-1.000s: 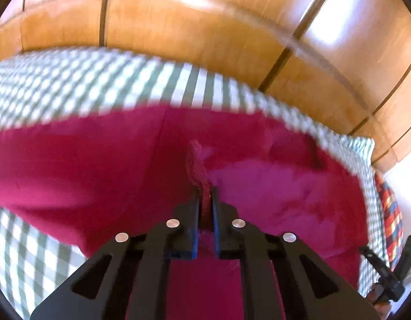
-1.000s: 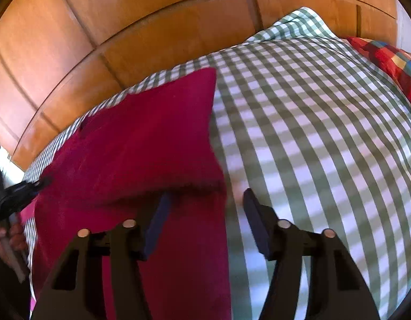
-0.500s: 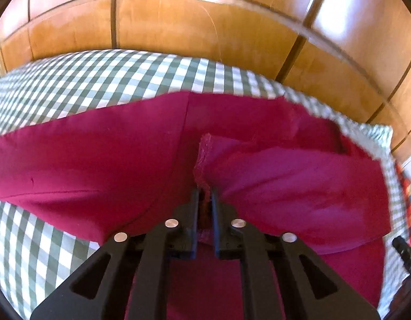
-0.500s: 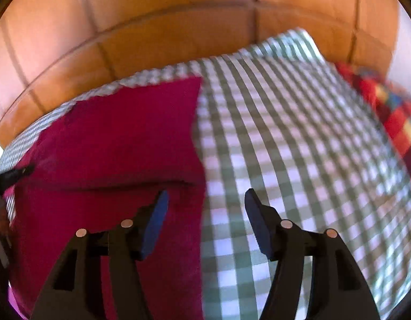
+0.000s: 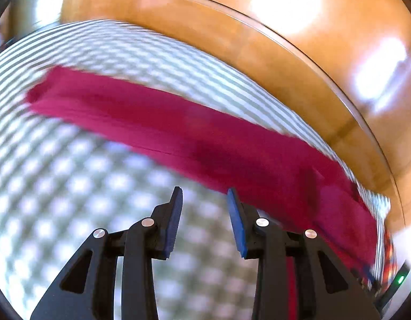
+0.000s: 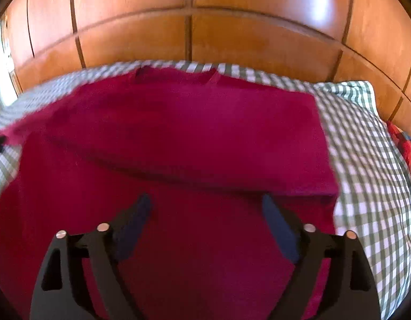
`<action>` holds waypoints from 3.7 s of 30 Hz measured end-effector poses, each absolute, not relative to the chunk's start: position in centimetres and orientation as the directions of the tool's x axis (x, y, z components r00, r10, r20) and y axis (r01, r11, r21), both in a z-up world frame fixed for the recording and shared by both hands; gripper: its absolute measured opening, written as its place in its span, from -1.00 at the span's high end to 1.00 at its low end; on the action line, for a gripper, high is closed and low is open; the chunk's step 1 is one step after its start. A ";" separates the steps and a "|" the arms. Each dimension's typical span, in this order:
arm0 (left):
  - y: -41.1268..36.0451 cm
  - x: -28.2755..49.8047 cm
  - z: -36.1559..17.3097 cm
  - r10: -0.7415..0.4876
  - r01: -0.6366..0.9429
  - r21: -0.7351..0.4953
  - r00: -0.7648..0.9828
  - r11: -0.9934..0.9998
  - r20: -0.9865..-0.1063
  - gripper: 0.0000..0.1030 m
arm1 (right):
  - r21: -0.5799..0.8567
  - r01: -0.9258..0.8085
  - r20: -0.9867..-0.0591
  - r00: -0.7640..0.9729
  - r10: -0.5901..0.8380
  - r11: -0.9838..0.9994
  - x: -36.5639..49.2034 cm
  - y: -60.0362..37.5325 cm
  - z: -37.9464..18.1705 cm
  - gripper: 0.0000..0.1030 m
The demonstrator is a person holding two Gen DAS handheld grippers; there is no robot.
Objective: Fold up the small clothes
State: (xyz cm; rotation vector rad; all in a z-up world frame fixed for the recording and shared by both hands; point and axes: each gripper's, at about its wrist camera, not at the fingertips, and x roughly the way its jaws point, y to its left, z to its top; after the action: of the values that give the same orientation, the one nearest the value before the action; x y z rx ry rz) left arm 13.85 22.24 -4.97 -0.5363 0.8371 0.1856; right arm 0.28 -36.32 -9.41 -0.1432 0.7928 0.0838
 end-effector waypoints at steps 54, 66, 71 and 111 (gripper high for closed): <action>0.4 17.3 -5.5 -0.466 0.194 -0.438 0.559 0.878 -0.686 0.33 | 0.029 -0.134 -0.739 0.665 0.111 0.991 0.5 -37.9 -10.1 -0.97; 7.6 15.1 -5.8 -0.365 0.067 -0.425 0.642 0.903 -0.674 0.30 | 0.369 -0.292 -0.686 0.555 0.470 0.882 3.8 -33.1 -4.8 -0.26; 7.5 16.2 -6.1 -0.336 0.040 -0.409 0.645 0.912 -0.686 0.30 | 0.376 -0.251 -0.756 0.473 0.452 0.892 8.1 -29.4 -6.7 0.27; 10.7 17.2 -4.7 -0.475 -0.087 -0.665 0.632 0.742 -0.613 0.12 | 0.454 0.039 -0.730 0.590 0.346 0.890 6.9 -50.6 -5.8 0.55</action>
State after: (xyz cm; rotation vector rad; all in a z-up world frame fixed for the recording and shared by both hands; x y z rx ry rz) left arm 17.20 10.66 -4.72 -0.7192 0.8742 -0.2454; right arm 6.90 -50.57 -5.85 0.4549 0.9307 0.1859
